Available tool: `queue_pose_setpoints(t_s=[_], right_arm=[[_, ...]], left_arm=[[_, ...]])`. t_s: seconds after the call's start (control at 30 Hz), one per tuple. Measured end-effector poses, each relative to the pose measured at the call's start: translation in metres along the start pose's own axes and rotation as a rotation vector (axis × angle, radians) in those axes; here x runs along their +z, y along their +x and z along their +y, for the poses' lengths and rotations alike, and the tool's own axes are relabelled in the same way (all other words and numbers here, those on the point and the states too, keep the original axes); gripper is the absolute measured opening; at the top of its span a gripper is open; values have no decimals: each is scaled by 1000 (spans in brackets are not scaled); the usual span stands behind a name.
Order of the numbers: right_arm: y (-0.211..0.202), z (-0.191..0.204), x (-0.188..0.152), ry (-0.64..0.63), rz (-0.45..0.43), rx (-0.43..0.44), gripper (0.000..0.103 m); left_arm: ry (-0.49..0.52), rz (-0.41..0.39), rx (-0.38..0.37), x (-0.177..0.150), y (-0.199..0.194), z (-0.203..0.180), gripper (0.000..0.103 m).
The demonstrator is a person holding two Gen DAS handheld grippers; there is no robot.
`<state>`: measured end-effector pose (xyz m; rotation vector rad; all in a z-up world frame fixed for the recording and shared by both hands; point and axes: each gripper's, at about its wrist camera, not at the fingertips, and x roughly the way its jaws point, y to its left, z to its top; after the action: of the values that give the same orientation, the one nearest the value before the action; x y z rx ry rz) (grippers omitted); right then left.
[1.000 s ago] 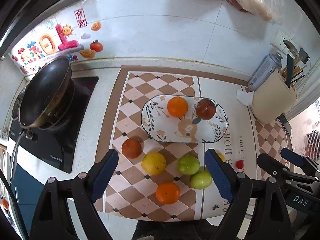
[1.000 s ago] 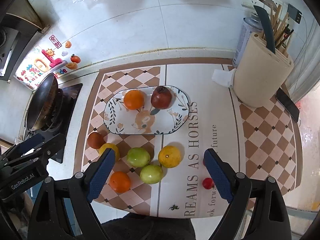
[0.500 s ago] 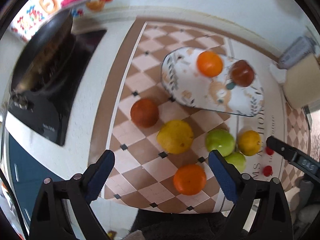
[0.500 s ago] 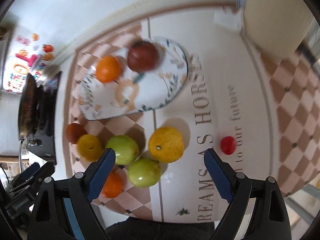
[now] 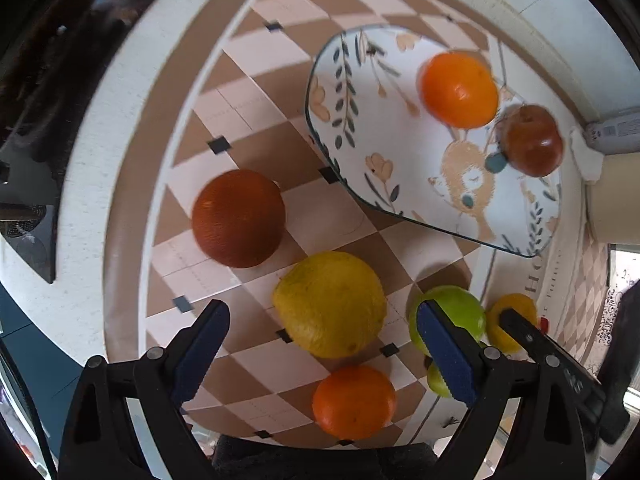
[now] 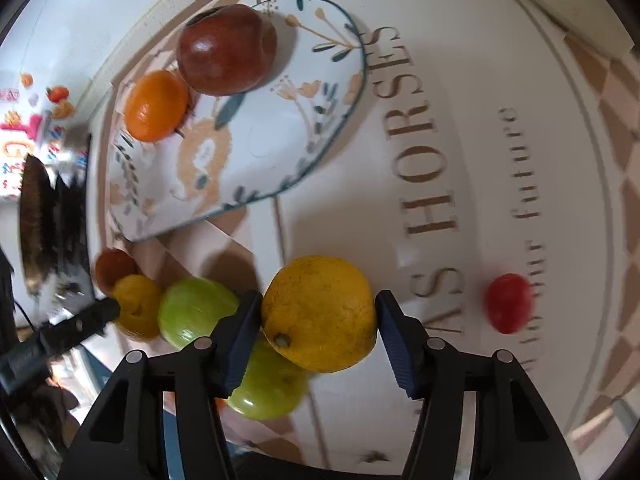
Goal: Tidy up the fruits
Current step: 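Grasp the yellow grapefruit with the left gripper while the right grasps a yellow orange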
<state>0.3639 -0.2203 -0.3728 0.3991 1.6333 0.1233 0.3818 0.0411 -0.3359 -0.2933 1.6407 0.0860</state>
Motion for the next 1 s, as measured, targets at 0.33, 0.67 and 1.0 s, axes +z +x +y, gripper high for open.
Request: queue_pose_setpoints(t_s=[0.33,0.67,1.0], right_arm=[[-11,-26,-7,25,39,-14,61],[-6,-16,-8,-68,52,-116,61],[-3,-2,-19,-181,44,-233,62]], left_arm=[[86,23,38,0,28,-10,91],[253,-5,137,-11,33,-32,65],[258,-31,183,-47,35,-30,65]])
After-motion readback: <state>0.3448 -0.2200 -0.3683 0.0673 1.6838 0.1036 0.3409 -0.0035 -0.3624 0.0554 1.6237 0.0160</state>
